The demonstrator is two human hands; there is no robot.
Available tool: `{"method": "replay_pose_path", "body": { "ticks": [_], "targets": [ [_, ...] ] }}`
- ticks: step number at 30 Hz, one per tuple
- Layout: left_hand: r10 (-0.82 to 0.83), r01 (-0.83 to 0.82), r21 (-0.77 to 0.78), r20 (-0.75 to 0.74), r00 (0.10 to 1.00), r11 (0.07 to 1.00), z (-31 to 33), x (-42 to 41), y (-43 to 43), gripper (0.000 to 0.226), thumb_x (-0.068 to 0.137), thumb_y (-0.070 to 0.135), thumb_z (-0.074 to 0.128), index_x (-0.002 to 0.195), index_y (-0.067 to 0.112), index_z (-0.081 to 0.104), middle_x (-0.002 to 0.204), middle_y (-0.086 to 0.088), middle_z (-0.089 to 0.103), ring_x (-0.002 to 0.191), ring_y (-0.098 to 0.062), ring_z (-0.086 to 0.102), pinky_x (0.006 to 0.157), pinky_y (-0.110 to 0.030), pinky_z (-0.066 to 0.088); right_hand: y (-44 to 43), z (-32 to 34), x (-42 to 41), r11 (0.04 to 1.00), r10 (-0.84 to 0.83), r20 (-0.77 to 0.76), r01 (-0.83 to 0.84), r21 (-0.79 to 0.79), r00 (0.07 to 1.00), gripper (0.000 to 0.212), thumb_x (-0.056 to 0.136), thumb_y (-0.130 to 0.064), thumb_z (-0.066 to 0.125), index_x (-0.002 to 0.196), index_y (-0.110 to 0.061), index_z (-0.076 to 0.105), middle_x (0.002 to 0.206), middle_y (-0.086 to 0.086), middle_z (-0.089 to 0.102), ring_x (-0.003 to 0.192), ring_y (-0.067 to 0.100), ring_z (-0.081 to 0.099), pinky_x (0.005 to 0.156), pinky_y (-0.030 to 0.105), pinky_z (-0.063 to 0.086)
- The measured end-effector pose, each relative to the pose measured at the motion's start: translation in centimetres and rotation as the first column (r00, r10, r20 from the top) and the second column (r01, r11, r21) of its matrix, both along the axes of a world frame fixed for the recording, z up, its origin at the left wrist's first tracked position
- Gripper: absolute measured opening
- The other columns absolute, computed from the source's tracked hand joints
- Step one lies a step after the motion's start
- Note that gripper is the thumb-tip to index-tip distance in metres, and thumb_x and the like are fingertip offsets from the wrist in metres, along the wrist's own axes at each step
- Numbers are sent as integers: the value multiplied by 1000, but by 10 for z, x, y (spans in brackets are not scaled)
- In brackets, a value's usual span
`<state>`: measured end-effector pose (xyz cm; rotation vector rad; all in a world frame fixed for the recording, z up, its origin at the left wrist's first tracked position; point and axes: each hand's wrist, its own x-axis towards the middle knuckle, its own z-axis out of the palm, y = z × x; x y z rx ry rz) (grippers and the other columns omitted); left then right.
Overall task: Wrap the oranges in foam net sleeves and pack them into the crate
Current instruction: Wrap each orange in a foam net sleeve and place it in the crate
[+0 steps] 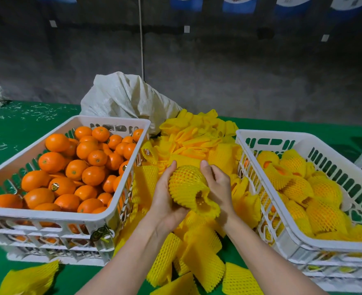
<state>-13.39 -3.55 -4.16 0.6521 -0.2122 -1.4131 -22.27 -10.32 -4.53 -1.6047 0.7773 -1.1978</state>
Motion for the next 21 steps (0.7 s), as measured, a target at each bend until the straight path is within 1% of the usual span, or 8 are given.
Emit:
{"method": "replay_pose_path", "body": {
  "ticks": [5, 7, 10, 12, 14, 17, 19, 21],
  "targets": [
    [89, -88, 105, -10, 996, 991, 6, -1, -4, 43, 87, 43, 56, 77, 6, 76, 78, -14, 73, 63, -25, 71, 62, -35, 51, 6, -4, 2, 991, 73, 66, -80, 112, 995, 41, 91, -38, 45, 65, -6, 48, 62, 10, 44, 63, 21, 39, 62, 39, 33],
    [166, -174, 129, 69, 984, 976, 8, -1, -6, 29, 90, 42, 56, 89, 15, 68, 69, -7, 73, 57, -21, 70, 54, -30, 51, 7, -2, 1, 953, 111, 97, -134, 272, 989, 60, 88, -48, 42, 88, 9, 59, 82, 18, 62, 78, 28, 57, 75, 41, 46],
    [300, -332, 118, 227, 927, 936, 8, 2, -9, 12, 92, 36, 56, 88, 26, 61, 59, 4, 70, 51, -11, 68, 56, -29, 48, 8, 0, -1, 815, 165, 93, -189, 548, 982, 83, 74, -71, 37, 128, -11, 56, 124, 11, 61, 113, 28, 58, 101, 45, 44],
    [323, -363, 107, 280, 904, 925, 9, 1, -11, 13, 92, 36, 57, 85, 27, 61, 58, 7, 70, 51, -8, 67, 57, -28, 47, 9, 1, 1, 804, 169, 87, -189, 564, 982, 73, 71, -73, 35, 115, -22, 63, 117, 3, 64, 107, 20, 60, 98, 39, 45],
    [325, -370, 119, 286, 901, 921, 10, -1, -11, 13, 91, 36, 58, 84, 26, 62, 58, 7, 70, 51, -7, 67, 56, -27, 47, 11, 0, 6, 858, 139, 78, -159, 488, 987, 50, 86, -61, 36, 79, -25, 69, 88, -6, 71, 84, 8, 64, 83, 30, 49],
    [320, -360, 129, 257, 912, 924, 8, -1, -10, 13, 90, 37, 60, 85, 25, 64, 60, 5, 69, 55, -11, 68, 57, -27, 48, 15, -2, 6, 920, 20, 89, -53, 388, 996, 52, 91, -44, 47, 44, -23, 50, 48, -11, 51, 51, 5, 44, 56, 28, 38],
    [314, -362, 120, 301, 900, 924, 7, 3, -8, 15, 87, 40, 63, 87, 25, 66, 72, 3, 73, 74, -18, 69, 69, -33, 53, 13, 0, 0, 934, -13, 160, -45, 355, 987, 46, 91, -32, 54, 48, -14, 50, 51, 0, 42, 56, 12, 35, 58, 29, 29],
    [306, -370, 121, 362, 881, 921, 5, 7, -7, 16, 86, 42, 63, 86, 26, 66, 78, 3, 75, 86, -21, 68, 80, -37, 53, 12, 8, -4, 899, -38, 200, -54, 434, 979, 42, 91, -26, 56, 74, 12, 59, 67, 16, 60, 67, 19, 45, 63, 32, 37]
  ]
}}
